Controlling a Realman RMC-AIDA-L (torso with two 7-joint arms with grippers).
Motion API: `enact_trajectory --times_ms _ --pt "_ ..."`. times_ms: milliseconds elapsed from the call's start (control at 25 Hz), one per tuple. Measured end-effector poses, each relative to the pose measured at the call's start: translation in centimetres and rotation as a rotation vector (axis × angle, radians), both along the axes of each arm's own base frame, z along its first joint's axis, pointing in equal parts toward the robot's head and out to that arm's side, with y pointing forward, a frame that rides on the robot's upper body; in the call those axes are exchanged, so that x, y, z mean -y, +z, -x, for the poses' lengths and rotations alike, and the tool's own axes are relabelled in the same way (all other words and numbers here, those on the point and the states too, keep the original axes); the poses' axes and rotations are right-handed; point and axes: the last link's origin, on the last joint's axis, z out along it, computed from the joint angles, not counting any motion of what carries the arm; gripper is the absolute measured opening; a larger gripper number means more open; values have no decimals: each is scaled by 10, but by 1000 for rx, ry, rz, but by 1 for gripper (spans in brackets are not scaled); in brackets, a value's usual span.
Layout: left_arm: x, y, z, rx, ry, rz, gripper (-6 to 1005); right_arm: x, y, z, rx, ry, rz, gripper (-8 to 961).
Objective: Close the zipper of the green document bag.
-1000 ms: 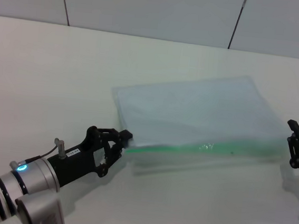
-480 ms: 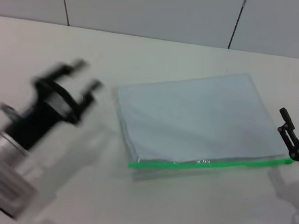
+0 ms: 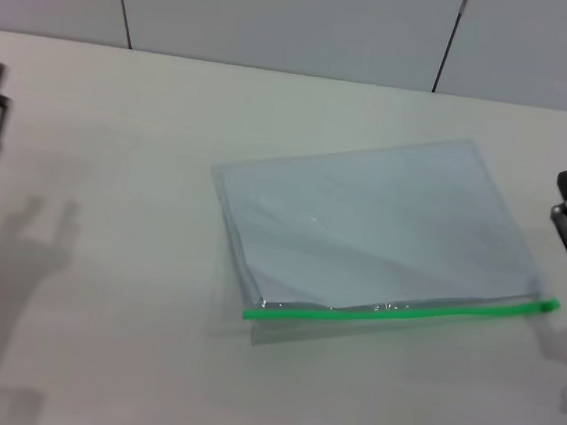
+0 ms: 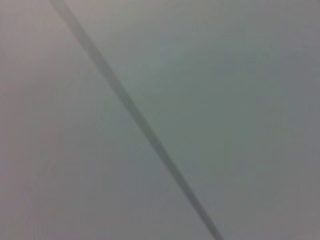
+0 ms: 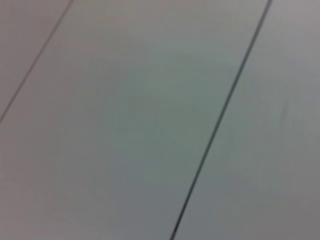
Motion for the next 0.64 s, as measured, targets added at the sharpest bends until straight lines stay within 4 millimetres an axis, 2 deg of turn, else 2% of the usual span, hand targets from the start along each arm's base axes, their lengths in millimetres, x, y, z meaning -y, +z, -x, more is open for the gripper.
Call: enact_trajectory --times_ms 240,640 --pt "1 22 24 204 82 -62 496 -10 -1 -3 -44 -53 20 691" --pt "-7 31 44 308 201 -94 496 -12 -2 -1 -55 -54 22 691"
